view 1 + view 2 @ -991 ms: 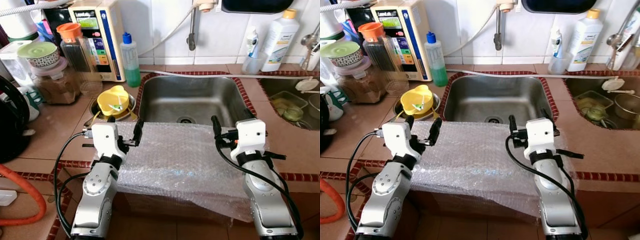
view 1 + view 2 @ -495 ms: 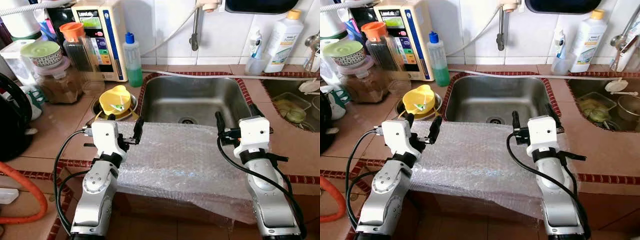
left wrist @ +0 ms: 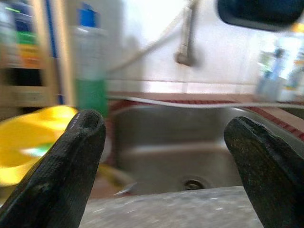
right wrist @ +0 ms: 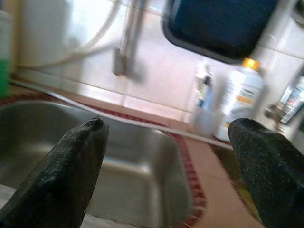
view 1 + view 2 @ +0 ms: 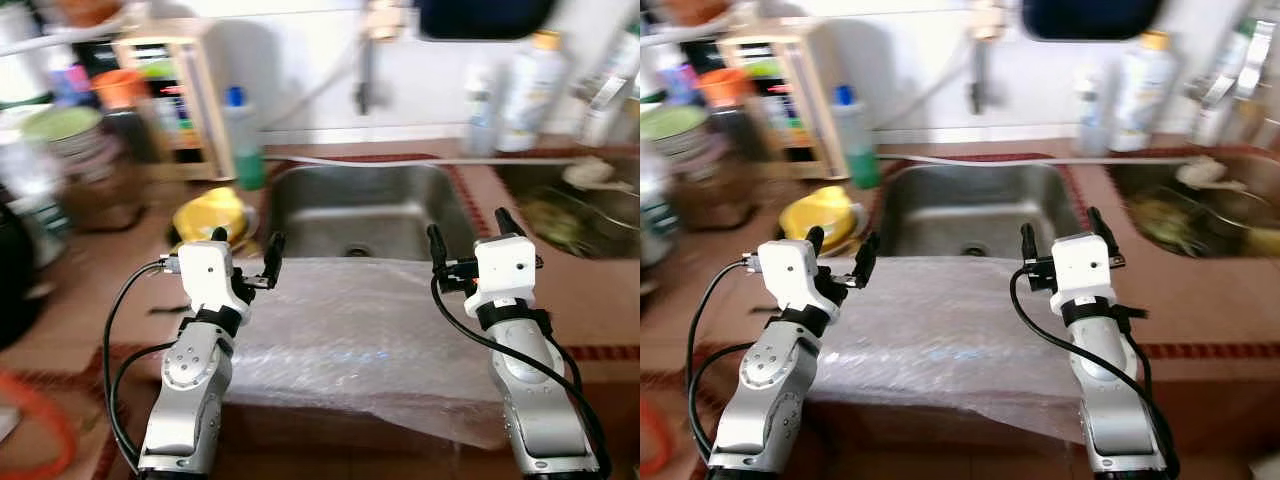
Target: Kitchen organization
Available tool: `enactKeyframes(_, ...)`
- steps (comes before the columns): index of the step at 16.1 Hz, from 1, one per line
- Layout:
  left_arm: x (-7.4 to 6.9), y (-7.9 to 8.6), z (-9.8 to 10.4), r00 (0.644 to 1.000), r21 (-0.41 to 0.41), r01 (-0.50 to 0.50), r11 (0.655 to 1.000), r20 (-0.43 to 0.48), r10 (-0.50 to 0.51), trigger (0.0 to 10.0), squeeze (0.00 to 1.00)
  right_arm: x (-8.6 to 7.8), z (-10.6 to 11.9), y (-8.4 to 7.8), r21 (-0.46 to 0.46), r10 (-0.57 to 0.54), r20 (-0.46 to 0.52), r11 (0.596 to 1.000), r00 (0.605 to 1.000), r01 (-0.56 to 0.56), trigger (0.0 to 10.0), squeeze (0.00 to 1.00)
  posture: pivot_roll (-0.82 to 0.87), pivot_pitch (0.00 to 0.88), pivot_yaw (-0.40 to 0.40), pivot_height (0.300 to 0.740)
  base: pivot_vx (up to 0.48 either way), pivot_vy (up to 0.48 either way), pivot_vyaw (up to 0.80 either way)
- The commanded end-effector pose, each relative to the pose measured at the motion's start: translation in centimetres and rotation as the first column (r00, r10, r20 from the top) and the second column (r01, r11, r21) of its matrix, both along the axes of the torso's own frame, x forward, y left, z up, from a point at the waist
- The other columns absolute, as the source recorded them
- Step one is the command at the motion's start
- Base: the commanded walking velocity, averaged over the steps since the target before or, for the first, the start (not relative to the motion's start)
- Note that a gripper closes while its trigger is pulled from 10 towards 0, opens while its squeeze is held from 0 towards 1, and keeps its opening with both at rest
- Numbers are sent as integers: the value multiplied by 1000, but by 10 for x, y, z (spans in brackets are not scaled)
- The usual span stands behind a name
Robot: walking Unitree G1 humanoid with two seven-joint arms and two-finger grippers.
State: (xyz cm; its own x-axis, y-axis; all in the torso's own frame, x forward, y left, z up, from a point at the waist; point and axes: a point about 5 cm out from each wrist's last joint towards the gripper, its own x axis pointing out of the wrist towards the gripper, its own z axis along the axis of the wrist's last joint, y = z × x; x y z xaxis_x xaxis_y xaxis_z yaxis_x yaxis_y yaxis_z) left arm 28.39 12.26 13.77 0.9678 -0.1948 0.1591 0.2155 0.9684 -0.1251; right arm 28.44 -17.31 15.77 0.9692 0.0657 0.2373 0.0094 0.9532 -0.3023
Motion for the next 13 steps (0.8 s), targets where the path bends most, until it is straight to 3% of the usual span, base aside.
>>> enactKeyframes(1,0,3,0,1000,6,-6,1000,-6,6,10000,0,0,5,3,-6,16,22,1000,1000,-16,10000,0,-266,24,94,740,270,0,0)
enactKeyframes(9,-1,4,-1,1000,10,-9,1000,-13,9,10000,0,-1,2,5,-9,24,13,1000,1000,-24,10000,0,-262,25,94,740,260,0,0)
enactKeyframes(13,-1,5,1,1000,5,-24,1000,-2,24,10000,0,-1,2,6,-11,29,12,1000,1000,-29,10000,0,-260,27,92,740,0,0,0)
